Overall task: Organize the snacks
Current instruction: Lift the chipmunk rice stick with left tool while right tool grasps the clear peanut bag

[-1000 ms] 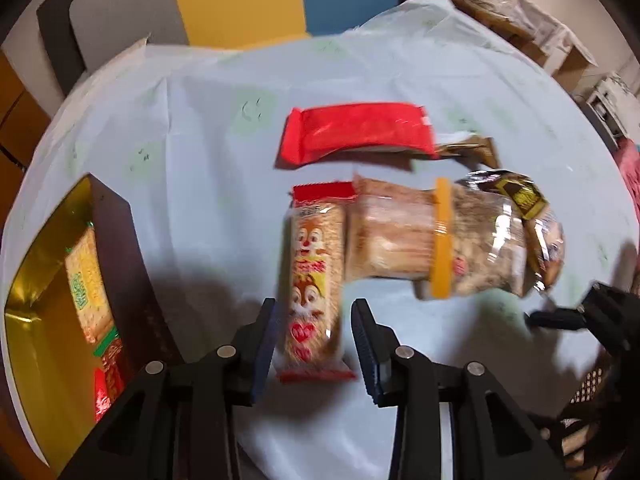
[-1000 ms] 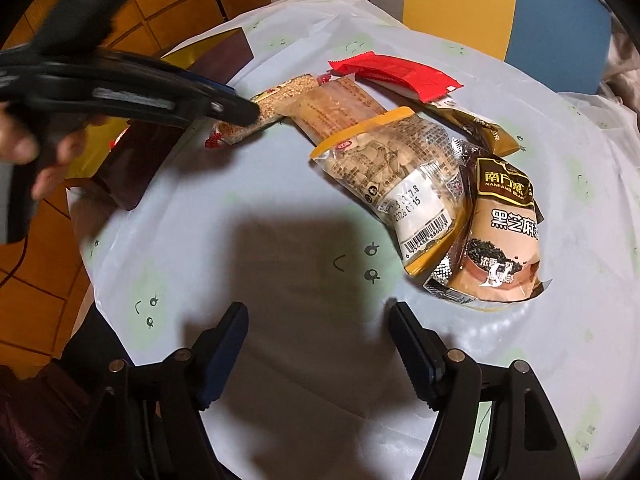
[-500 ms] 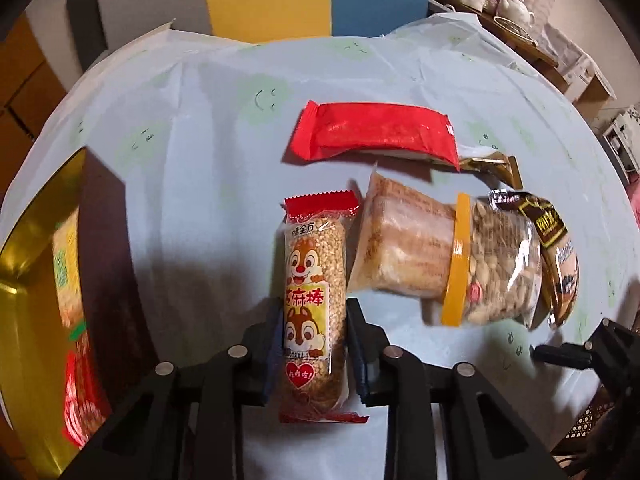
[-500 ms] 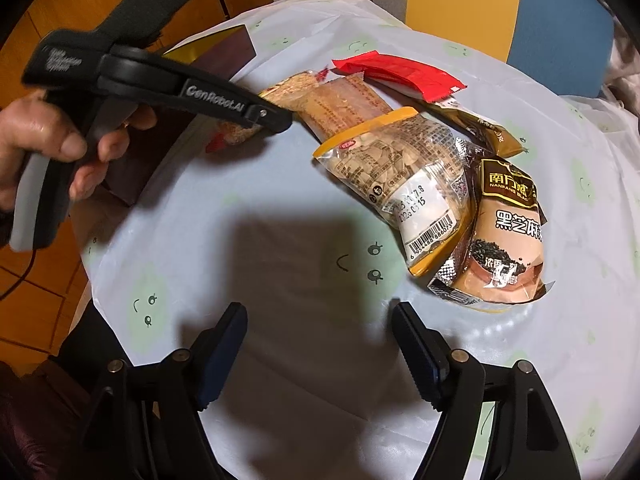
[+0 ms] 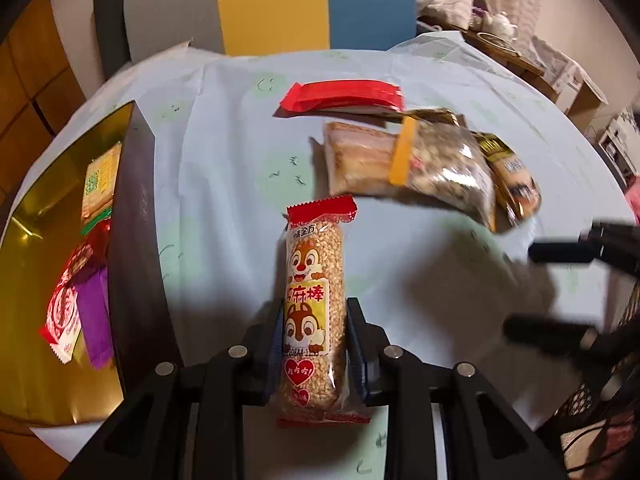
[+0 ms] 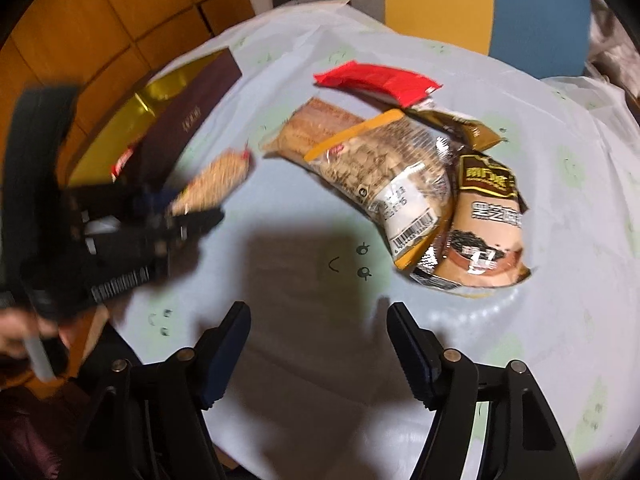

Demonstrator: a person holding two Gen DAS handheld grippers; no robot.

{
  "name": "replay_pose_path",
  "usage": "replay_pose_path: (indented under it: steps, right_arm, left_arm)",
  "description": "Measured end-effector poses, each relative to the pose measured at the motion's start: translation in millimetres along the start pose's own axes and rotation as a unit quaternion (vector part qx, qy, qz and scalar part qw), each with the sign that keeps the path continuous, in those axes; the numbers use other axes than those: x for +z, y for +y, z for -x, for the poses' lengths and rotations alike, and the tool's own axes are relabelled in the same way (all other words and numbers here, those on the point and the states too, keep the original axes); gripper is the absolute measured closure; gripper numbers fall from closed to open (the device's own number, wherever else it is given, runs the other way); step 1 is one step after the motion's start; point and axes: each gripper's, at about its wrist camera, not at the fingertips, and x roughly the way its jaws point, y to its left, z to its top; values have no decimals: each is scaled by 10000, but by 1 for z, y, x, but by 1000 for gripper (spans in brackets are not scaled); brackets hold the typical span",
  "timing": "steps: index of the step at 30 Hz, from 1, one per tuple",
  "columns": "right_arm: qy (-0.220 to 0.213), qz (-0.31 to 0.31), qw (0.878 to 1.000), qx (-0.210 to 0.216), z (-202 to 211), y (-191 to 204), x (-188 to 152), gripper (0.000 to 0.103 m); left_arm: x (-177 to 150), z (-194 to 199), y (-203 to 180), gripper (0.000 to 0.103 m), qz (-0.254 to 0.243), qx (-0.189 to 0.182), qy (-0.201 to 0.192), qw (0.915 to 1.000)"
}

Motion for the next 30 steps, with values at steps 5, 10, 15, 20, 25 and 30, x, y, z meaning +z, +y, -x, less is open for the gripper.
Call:
replay_pose_path:
  steps: [5, 10, 15, 20, 25, 30]
  right_arm:
    - [-352, -345, 9987, -132, 33, -9, 0, 32]
    - [-586, -671, 9949, -483, 55, -31, 7, 38]
    - [-621, -889, 9915, -715, 61, -52, 17, 54]
    - [-420, -272, 9973, -532, 40, -33, 37, 53]
    - [-177, 509, 9966, -620, 6, -15, 67, 25]
    - [180, 984, 9928, -667, -25, -15, 84, 25]
  left_arm:
    - [-8, 7, 7, 74, 114, -134, -168, 9997]
    - [-1, -2, 12, 74, 153, -216, -261, 9993]
    - [-4, -1, 12, 74, 166, -223, -346, 9990]
    - [-8, 1, 13, 74, 184, -254, -390, 9987]
    - [-8, 1, 14, 74, 203, -299, -400, 9985]
    - [-10, 1, 15, 74, 216, -319, -422, 9984]
